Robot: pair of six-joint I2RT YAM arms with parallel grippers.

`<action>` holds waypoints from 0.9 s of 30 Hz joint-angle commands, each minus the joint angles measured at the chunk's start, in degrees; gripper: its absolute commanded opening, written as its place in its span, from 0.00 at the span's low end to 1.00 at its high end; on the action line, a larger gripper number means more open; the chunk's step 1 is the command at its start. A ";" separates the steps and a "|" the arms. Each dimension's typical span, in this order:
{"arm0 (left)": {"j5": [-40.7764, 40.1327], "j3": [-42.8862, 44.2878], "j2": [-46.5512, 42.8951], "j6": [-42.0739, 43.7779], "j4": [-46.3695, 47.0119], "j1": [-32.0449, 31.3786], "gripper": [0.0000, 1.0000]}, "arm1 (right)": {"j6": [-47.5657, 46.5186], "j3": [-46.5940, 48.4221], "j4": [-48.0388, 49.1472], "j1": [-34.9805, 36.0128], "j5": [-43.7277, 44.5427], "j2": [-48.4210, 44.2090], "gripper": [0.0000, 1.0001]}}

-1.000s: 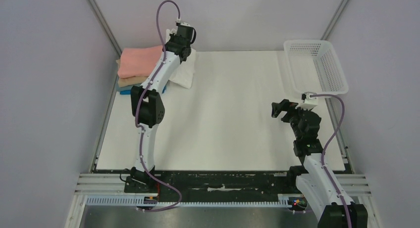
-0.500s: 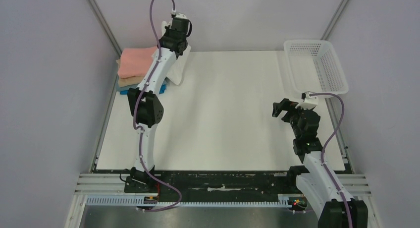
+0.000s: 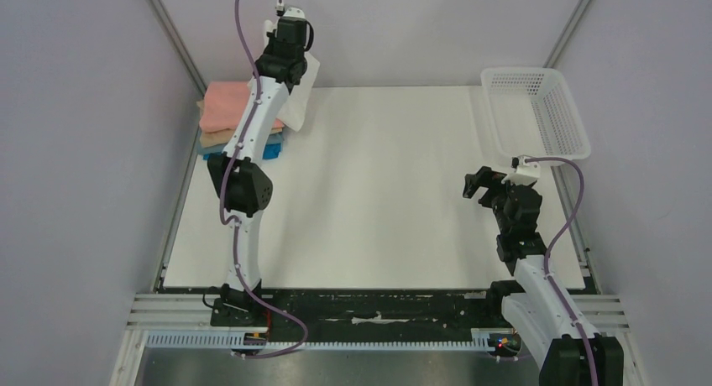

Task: Fold and stack the t-shirts
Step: Put the neatly folded tshirt into the corner of the board with the left arm

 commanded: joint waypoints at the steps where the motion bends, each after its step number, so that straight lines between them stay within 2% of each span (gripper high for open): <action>1: 0.13 3.79 -5.10 -0.02 2.19 1.74 0.02 | -0.85 2.36 0.50 -0.19 1.63 0.22 0.98; 12: 3.03 4.65 -7.13 -1.88 2.06 3.33 0.02 | -1.07 2.57 0.56 0.11 2.20 1.49 0.98; 19: 1.86 4.43 -8.07 -2.75 2.35 3.39 0.02 | -1.11 2.46 0.53 0.35 2.90 1.59 0.98; 27: -1.47 -2.51 -9.20 -2.10 6.08 3.63 0.02 | -1.23 2.45 0.44 0.48 2.99 1.70 0.98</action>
